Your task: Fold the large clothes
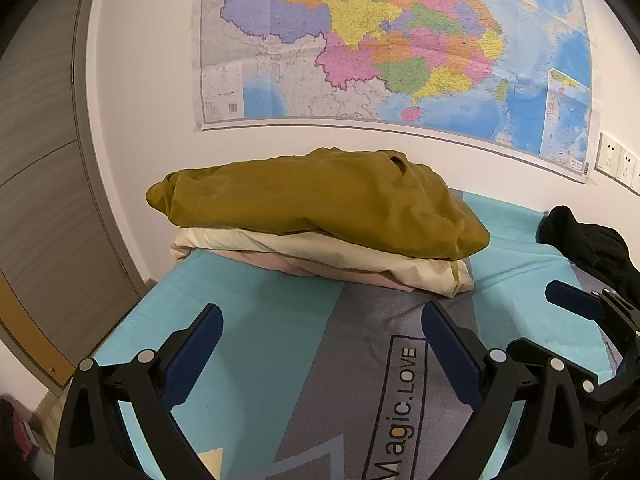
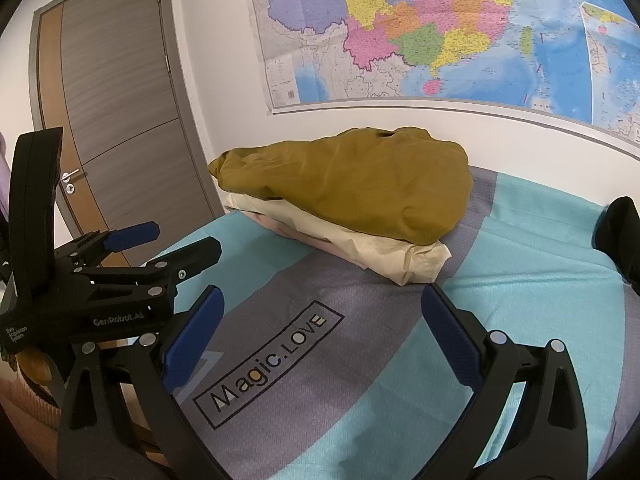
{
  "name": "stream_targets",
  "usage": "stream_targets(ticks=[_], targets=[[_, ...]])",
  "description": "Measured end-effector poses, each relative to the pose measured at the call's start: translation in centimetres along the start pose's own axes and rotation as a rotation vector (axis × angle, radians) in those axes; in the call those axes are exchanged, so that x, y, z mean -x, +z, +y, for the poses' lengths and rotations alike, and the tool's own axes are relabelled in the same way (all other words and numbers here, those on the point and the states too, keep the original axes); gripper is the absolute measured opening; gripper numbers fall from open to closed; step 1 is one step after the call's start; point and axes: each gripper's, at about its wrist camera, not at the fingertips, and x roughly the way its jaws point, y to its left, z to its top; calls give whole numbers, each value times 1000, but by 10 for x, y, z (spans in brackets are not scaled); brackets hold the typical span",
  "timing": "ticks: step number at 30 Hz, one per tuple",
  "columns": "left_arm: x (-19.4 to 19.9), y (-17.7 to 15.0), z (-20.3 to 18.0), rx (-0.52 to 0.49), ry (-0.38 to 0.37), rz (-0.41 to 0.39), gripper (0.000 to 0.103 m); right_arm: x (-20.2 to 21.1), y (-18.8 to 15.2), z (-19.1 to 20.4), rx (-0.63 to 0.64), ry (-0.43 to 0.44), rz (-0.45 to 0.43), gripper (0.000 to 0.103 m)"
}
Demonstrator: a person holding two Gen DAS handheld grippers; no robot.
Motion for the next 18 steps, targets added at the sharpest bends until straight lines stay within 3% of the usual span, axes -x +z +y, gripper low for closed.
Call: stream_targets(ticks=[11,18], targets=[[-2,-3,-4,6,-27,18,96,6,-5,-2,-13,-9,2,97],[-17,-9,-26,1,-122,79,96,20,-16,-24,-59,-47,4,97]])
